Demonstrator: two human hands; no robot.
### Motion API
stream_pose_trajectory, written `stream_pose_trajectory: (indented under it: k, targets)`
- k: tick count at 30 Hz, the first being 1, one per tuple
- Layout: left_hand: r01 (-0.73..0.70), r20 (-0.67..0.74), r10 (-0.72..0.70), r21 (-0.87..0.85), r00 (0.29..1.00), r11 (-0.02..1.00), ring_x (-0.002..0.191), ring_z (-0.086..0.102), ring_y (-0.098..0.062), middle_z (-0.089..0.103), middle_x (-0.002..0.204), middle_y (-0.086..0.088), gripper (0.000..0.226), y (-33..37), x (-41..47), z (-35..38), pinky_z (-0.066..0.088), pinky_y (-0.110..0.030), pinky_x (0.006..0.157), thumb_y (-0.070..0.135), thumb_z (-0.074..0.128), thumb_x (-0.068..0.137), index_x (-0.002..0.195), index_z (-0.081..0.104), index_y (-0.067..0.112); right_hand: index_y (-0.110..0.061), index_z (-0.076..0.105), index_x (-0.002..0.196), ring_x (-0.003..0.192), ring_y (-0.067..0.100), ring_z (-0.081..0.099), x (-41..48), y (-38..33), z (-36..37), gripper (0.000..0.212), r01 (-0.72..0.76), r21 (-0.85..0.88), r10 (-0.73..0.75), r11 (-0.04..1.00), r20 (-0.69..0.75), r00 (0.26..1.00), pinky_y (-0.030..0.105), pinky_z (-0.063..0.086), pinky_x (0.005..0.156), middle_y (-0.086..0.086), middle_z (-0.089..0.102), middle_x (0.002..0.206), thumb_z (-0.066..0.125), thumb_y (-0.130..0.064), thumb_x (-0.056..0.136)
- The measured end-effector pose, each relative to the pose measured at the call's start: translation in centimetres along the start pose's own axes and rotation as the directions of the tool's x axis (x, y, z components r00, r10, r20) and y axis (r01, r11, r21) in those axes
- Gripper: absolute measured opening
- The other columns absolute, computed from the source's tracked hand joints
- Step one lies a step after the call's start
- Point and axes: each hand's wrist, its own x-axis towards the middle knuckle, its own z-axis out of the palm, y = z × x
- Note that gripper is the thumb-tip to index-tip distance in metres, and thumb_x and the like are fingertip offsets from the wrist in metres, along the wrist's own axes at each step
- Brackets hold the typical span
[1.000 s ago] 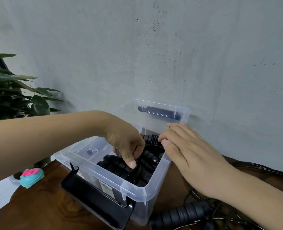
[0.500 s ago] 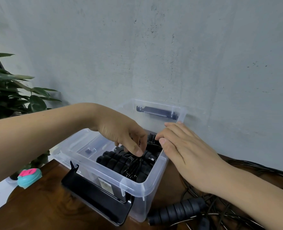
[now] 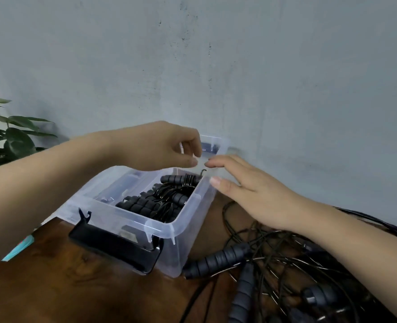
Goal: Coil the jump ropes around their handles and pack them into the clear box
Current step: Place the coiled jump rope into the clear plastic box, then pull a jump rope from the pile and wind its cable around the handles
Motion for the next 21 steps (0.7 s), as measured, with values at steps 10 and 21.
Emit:
stream_pose_trajectory:
  k: [10,21]
  targets:
    - [-0.233,-0.185,0.194,-0.221,0.963,0.947,0.1,0.067,0.001,0.07,0.102,0.026,0.012,12.0,-2.6,4.9,0.045,-0.008,0.072,0.046,0.067,0.098,0.108,0.068,0.04,-0.05,0.057,0.139,0.122,-0.004,0.063,-16.1,1.0,-5.1,0.036,-0.305,0.003,0.302,0.952,-0.156,0.94,0.031,0.049,0.111,-0.03,0.059,0.137,0.058,-0.057,0.103]
    - [-0.126,-0.125,0.102,-0.21,0.987,0.97,0.086,0.066,-0.001,0.07,0.097,0.014,0.021,15.8,-2.5,14.2,0.056,-0.029,0.084,0.021,0.061,0.1,0.112,0.063,0.038,-0.038,0.069,0.124,0.113,-0.012,0.061,-30.3,1.9,-4.8,0.02,-0.464,0.047,0.435,0.885,-0.441,0.785,0.004,0.044,0.089,-0.029,0.069,0.118,0.062,-0.035,0.106]
